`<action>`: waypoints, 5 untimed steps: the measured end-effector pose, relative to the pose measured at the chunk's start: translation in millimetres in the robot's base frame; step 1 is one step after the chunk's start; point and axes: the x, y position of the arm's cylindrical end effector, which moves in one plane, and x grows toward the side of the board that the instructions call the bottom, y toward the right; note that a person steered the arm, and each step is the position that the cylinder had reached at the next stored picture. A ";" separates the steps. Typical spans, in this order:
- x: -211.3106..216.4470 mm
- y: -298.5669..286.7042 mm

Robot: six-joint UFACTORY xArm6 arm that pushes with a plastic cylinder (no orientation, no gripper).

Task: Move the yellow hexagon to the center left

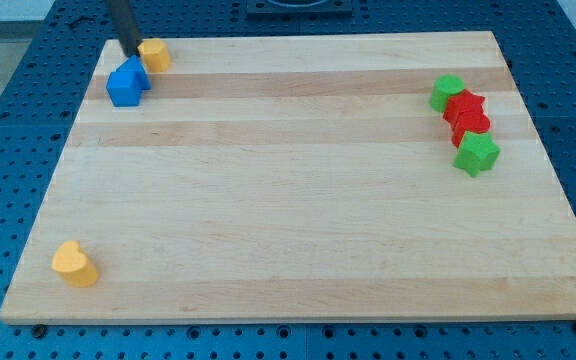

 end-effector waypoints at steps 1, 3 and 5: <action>-14.4 7.0; 9.6 11.1; 13.6 50.1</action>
